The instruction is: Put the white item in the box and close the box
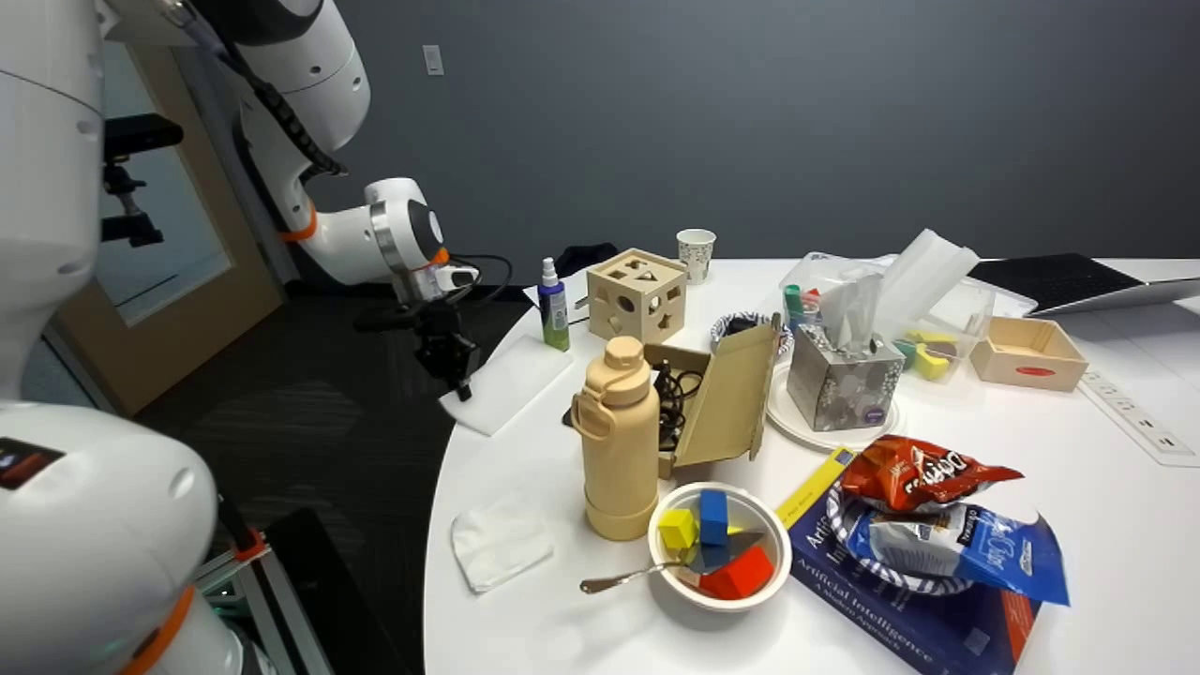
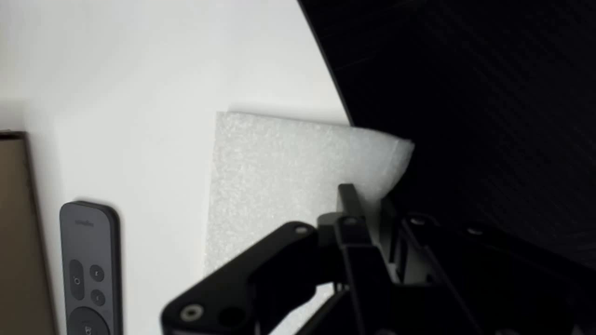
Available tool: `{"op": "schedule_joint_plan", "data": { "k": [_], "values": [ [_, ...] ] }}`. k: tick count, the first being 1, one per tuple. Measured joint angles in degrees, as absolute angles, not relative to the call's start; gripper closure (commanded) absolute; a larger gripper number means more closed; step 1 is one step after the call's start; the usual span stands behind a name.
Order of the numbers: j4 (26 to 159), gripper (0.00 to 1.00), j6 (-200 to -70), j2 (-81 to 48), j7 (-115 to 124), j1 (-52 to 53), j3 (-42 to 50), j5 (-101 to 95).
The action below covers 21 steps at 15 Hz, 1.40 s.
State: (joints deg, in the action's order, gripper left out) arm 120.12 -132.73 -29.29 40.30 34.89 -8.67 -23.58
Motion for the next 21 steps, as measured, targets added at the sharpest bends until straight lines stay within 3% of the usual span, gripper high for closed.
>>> {"op": "schedule_joint_plan", "data": {
  "k": [6,12,21],
  "values": [
    [123.44,0.97,-127.83,-20.74,43.46,34.72,-8.60,-23.53],
    [124.94,0.97,-114.53,-13.29,54.21,34.81,-9.53,-27.75],
    [120.17,0.97,-105.33,-17.10,54.58,29.95,-10.14,-38.45]
  ]
}}
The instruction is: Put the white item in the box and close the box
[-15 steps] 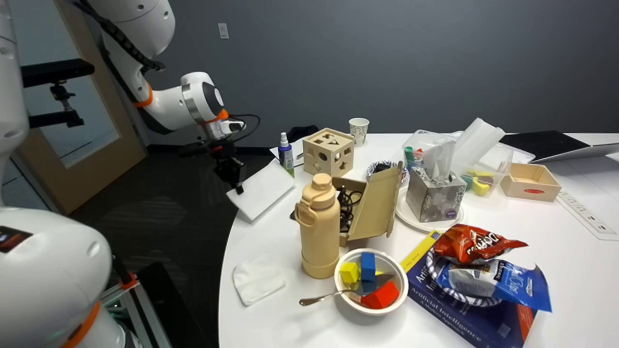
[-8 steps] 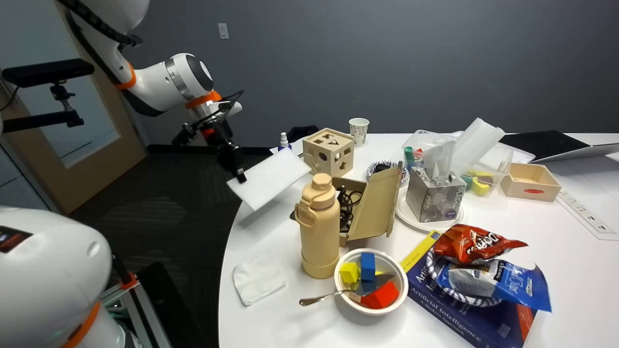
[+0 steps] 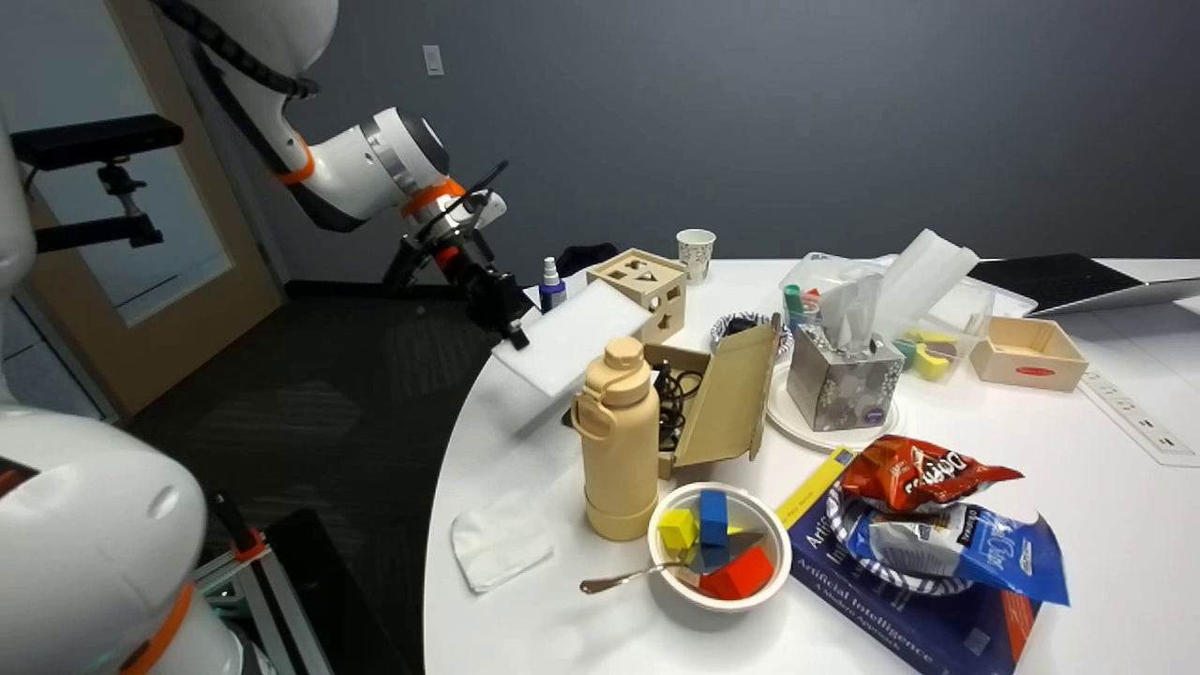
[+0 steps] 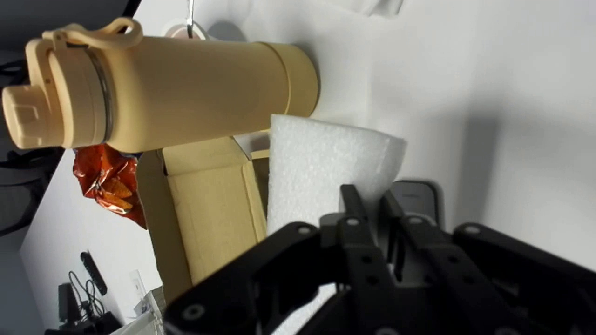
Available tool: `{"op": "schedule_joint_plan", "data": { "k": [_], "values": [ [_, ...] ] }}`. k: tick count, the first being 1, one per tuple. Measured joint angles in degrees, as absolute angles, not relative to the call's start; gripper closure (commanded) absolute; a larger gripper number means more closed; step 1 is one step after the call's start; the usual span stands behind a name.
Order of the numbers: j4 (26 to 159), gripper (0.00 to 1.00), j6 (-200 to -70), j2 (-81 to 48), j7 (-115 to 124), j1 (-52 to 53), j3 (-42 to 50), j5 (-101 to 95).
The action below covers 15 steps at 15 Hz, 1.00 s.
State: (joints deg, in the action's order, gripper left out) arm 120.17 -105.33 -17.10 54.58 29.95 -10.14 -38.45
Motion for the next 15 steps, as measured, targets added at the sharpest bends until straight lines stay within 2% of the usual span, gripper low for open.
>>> {"op": "schedule_joint_plan", "data": {
  "k": [8,15],
  "values": [
    [112.41,0.97,-104.33,-27.46,44.55,25.00,-9.13,-45.56],
    [110.91,0.97,-104.31,-31.04,39.98,24.20,-8.08,-47.58]
  ]
}}
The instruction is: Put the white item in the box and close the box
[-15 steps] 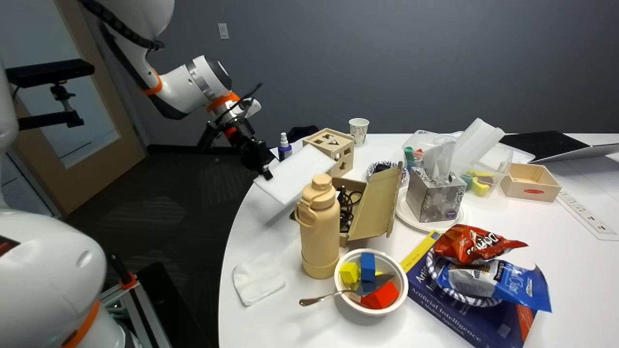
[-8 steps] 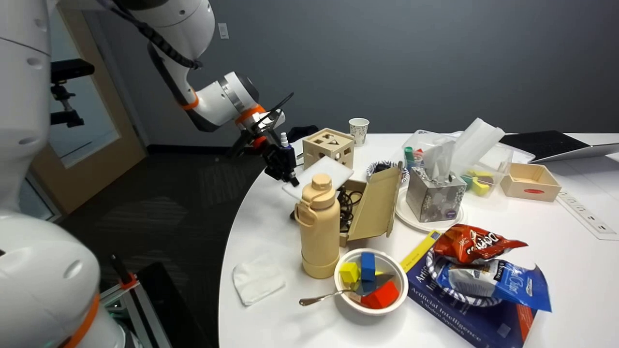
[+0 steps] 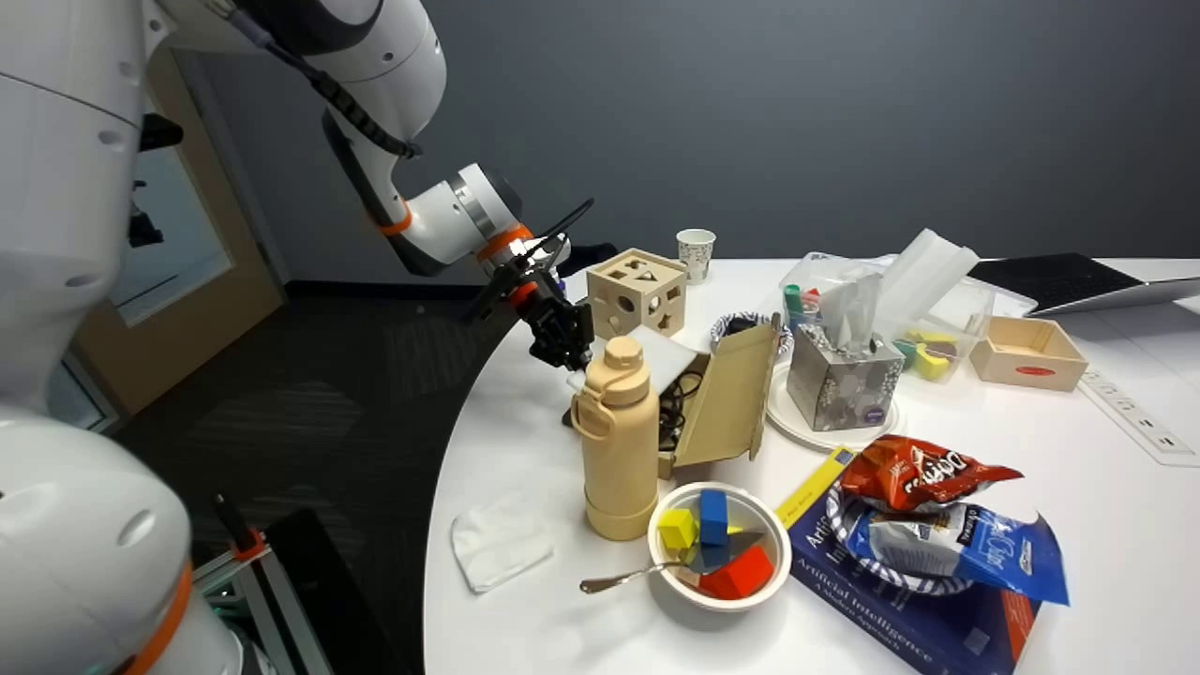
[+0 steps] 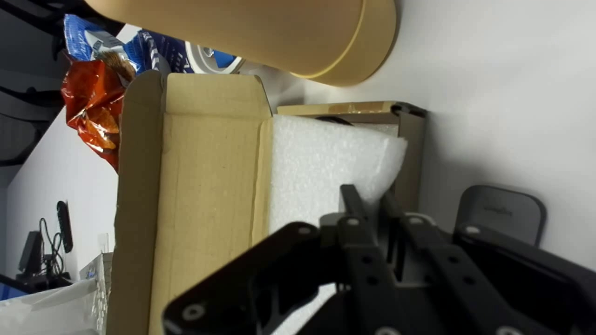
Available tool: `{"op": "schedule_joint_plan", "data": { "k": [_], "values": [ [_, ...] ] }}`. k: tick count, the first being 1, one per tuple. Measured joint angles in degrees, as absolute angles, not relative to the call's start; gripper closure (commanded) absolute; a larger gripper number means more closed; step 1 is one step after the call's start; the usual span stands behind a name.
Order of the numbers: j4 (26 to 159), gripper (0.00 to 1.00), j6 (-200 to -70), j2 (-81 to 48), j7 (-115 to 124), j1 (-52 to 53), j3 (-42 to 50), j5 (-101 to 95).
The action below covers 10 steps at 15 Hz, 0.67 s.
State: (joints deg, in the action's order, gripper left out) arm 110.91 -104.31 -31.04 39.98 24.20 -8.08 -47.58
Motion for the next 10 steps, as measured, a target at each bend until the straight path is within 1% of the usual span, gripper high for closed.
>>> {"op": "schedule_joint_plan", "data": {
  "k": [10],
  "values": [
    [110.91,0.97,-103.01,-32.13,35.96,23.06,-6.24,-51.41]
  ]
}}
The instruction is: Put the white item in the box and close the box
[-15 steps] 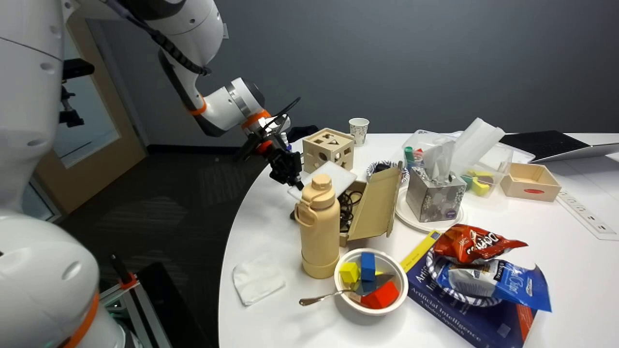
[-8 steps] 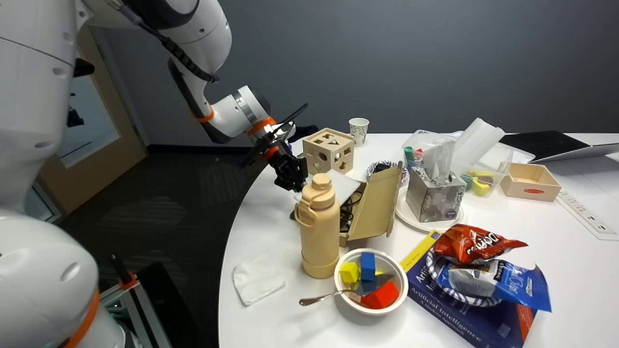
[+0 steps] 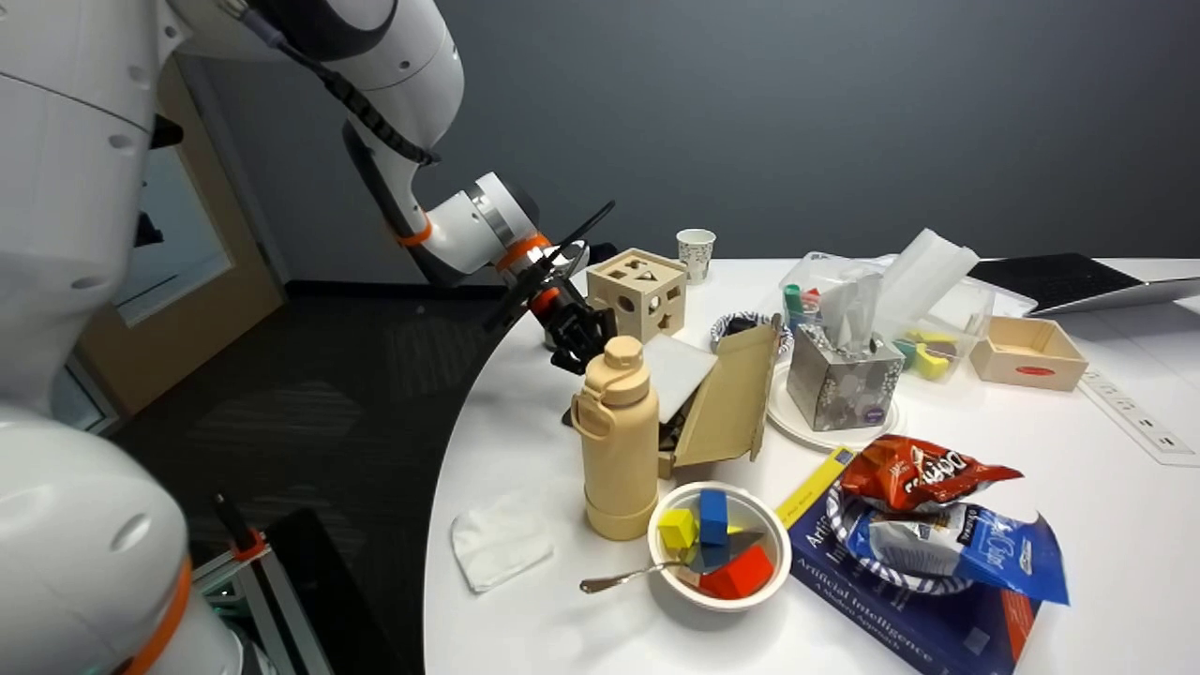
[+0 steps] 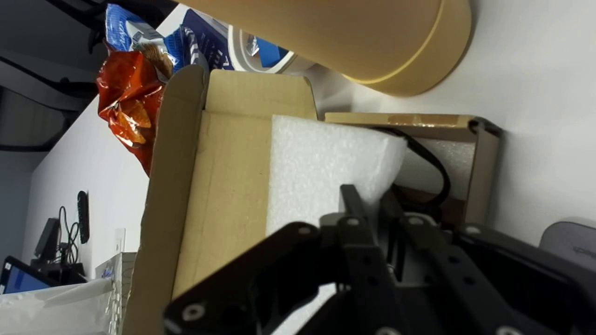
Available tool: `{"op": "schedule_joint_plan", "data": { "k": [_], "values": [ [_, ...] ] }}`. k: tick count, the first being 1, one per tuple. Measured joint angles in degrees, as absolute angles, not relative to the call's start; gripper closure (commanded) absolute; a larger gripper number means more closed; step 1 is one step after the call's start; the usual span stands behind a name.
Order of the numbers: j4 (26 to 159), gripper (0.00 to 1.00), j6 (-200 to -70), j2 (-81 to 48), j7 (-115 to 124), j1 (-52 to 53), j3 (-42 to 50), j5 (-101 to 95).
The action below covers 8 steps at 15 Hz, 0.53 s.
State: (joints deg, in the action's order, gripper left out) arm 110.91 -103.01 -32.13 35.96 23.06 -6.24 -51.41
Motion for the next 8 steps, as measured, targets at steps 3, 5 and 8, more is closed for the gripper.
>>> {"op": "schedule_joint_plan", "data": {
  "k": [3,5,8],
  "values": [
    [110.90,0.63,-103.47,-32.76,34.59,22.50,-6.24,-51.77],
    [110.91,0.49,-104.39,-33.05,34.15,22.45,-6.31,-51.78],
    [110.90,0.25,-106.90,-33.10,33.35,22.36,-6.69,-51.78]
  ]
}}
